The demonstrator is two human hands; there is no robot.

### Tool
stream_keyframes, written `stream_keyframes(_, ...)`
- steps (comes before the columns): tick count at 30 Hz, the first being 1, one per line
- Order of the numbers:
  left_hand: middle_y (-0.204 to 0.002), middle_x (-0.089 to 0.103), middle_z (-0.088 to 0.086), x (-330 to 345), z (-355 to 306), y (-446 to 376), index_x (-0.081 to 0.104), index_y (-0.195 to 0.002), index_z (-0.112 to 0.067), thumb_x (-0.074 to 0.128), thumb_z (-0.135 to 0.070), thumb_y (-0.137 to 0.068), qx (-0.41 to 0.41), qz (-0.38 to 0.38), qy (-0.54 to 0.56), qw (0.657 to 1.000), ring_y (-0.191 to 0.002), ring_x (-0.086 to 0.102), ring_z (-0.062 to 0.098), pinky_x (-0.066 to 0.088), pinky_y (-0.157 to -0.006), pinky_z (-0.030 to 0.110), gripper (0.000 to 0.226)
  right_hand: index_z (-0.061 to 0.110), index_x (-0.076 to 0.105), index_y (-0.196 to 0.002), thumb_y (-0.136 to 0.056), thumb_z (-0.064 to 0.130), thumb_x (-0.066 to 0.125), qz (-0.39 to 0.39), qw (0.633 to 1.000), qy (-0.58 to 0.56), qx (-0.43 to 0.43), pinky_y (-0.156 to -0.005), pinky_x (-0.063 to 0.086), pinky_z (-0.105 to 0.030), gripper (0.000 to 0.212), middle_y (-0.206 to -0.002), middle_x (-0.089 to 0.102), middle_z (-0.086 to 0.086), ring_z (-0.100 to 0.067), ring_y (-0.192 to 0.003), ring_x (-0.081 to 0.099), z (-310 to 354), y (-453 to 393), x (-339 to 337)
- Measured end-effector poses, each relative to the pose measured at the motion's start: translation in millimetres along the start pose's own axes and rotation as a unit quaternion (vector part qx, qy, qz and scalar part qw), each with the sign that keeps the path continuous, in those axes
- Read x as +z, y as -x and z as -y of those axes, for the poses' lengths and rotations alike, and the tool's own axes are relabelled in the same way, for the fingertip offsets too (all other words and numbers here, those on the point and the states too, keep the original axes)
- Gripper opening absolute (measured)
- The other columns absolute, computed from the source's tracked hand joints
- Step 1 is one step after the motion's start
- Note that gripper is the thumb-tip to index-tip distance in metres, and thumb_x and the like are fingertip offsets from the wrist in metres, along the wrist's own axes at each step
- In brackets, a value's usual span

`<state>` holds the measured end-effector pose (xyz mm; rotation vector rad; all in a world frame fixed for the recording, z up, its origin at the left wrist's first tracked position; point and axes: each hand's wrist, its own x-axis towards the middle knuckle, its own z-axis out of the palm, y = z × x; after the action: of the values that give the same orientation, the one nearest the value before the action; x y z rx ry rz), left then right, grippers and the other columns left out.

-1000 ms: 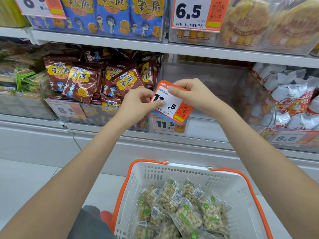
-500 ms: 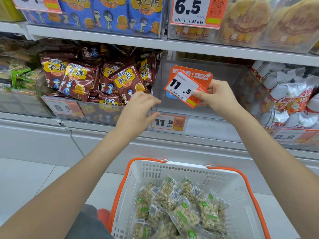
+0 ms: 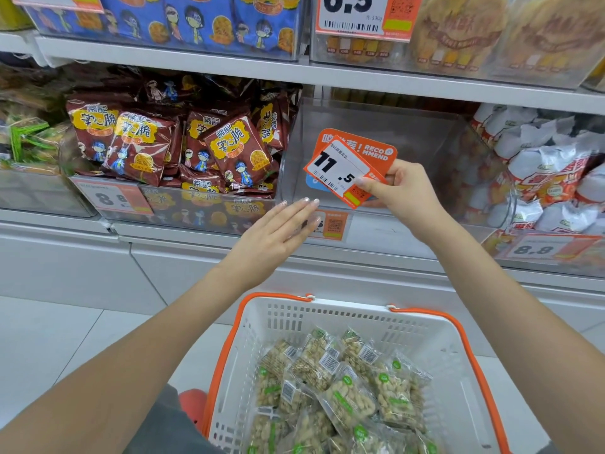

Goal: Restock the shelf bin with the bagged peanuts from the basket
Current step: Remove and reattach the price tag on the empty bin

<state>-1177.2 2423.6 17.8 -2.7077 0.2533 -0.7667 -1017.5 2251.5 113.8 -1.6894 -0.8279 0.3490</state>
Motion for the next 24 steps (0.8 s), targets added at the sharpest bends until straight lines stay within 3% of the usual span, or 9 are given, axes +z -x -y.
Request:
stream_keyframes(2,-0.14,0.035,0.02,0,2,-1,0.042,-0.135,-0.004,0.055,0.013,-0.072,-0.041,-0.024,0.032,0.998,-0.126,0.036,0.036,0.035,-0.106,0.043,0.066,0.018,0.063,-0.102,-0.087,0.01,0.066,0.002,1.0,0.004,0.002,-0.061,0.055,-0.016,0.017,-0.092,0.07,0.007,-0.003,-0.078,0.071,-1,1,2)
stream_keyframes(4,-0.121,0.043,0.016,-1,4,-6,0.046,-0.122,-0.004,0.065,0.014,-0.07,-0.109,-0.076,0.076,0.988,-0.108,0.042,0.033,0.044,-0.092,0.04,0.059,0.015,0.063,-0.103,-0.088,0.009,0.065,0.004,1.0,0.006,-0.001,-0.06,0.054,-0.015,0.017,-0.09,0.069,0.009,-0.001,-0.076,0.071,-1,2,4)
stream_keyframes(6,-0.106,0.051,0.017,-6,7,-12,0.051,-0.112,-0.001,0.067,0.012,-0.073,-0.153,-0.104,0.122,0.975,-0.094,0.043,0.029,0.041,-0.081,0.035,0.045,0.015,0.063,-0.102,-0.088,0.009,0.065,0.004,1.0,0.005,-0.002,-0.059,0.054,-0.015,0.016,-0.089,0.069,0.01,0.0,-0.075,0.07,-1,1,6)
stream_keyframes(10,-0.095,0.061,0.018,-15,11,-19,0.061,-0.1,0.003,0.062,0.007,-0.078,-0.199,-0.1,0.188,0.957,-0.09,0.043,0.022,0.037,-0.075,0.029,0.022,0.018,0.063,-0.1,-0.088,0.009,0.065,0.016,1.0,0.014,-0.002,-0.061,0.055,-0.017,0.015,-0.089,0.069,0.011,-0.002,-0.076,0.071,0,0,10)
stream_keyframes(15,-0.096,0.064,0.012,-21,13,-23,0.066,-0.098,-0.001,0.067,0.008,-0.075,-0.223,-0.083,0.252,0.938,-0.092,0.05,0.017,0.039,-0.077,0.024,0.024,0.019,0.066,-0.097,-0.088,0.008,0.065,0.041,0.999,0.035,-0.003,-0.068,0.058,-0.021,0.014,-0.091,0.071,0.005,-0.004,-0.077,0.071,-2,-3,13)
stream_keyframes(19,-0.095,0.063,0.009,-28,15,-24,0.07,-0.099,-0.003,0.069,0.008,-0.075,-0.237,-0.066,0.296,0.923,-0.083,0.057,0.018,0.051,-0.075,0.031,0.026,0.017,0.065,-0.1,-0.088,0.01,0.065,0.025,0.997,0.065,-0.031,-0.068,0.053,-0.011,0.014,-0.091,0.068,0.008,0.007,-0.073,0.067,-3,-3,13)
stream_keyframes(24,-0.092,0.069,0.0,-31,11,-25,0.066,-0.101,-0.01,0.061,0.01,-0.078,-0.259,-0.038,0.327,0.908,-0.092,0.059,0.017,0.051,-0.082,0.034,0.03,0.018,0.063,-0.101,-0.089,0.011,0.064,0.019,0.998,0.048,-0.034,-0.07,0.057,-0.018,0.014,-0.092,0.068,0.008,0.003,-0.077,0.068,1,-1,12)
